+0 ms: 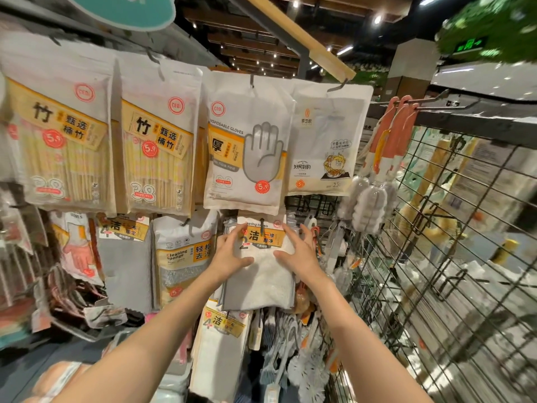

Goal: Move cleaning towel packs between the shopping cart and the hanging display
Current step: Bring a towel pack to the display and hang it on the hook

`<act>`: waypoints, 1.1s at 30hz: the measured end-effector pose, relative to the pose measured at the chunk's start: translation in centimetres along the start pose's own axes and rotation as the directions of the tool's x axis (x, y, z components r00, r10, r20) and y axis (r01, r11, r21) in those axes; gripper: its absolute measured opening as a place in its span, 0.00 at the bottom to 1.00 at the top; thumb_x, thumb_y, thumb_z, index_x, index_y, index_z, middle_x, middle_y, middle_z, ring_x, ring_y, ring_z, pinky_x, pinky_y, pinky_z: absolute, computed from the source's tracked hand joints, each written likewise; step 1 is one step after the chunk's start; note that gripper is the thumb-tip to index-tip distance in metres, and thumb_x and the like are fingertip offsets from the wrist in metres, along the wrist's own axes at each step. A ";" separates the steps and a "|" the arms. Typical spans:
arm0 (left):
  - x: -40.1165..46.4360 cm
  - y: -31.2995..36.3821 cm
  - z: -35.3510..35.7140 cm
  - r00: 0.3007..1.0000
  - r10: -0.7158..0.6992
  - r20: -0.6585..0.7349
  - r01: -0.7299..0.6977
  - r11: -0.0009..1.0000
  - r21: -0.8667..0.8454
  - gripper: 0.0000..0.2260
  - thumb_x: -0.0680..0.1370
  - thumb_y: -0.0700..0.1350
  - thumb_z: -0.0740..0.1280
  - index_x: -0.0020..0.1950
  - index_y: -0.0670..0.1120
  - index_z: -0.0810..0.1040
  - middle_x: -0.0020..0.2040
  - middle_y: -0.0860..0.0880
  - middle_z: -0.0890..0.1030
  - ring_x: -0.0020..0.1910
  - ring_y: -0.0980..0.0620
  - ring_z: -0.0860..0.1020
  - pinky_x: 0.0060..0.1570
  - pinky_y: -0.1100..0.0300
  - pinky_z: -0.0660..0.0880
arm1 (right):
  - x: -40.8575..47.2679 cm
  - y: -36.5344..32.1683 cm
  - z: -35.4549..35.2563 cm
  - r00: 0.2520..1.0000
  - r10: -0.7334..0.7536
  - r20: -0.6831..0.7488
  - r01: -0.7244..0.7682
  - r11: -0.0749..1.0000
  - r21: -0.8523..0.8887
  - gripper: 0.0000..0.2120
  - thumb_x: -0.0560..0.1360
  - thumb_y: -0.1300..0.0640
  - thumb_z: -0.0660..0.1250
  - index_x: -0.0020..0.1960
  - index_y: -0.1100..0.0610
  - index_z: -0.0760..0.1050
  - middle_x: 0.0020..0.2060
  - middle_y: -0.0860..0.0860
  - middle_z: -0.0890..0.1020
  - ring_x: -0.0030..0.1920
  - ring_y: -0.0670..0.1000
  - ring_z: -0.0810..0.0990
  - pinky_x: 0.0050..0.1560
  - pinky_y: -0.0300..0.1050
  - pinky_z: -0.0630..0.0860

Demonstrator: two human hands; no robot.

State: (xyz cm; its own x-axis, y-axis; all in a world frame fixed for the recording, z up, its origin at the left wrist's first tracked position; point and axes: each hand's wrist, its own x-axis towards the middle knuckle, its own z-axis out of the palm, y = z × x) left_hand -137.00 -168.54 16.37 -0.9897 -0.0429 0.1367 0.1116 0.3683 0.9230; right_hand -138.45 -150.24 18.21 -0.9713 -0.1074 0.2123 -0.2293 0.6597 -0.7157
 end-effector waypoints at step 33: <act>-51.3 -11.9 -24.1 0.486 -0.130 -0.864 0.667 0.694 0.271 0.27 0.74 0.51 0.69 0.71 0.52 0.66 0.67 0.50 0.71 0.65 0.49 0.70 0.63 0.53 0.68 | -32.9 -25.8 31.8 0.166 -0.769 0.617 0.783 0.483 0.392 0.32 0.75 0.42 0.64 0.74 0.52 0.59 0.73 0.50 0.64 0.74 0.51 0.56 0.72 0.45 0.53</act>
State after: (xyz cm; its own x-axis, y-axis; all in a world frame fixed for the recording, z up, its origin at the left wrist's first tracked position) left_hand -85.41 -193.14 7.08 -0.4176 -0.8714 0.2575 -0.6072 0.4784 0.6344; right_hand -102.58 -187.40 8.53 -0.0235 -0.9843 0.1752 -0.8960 -0.0570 -0.4405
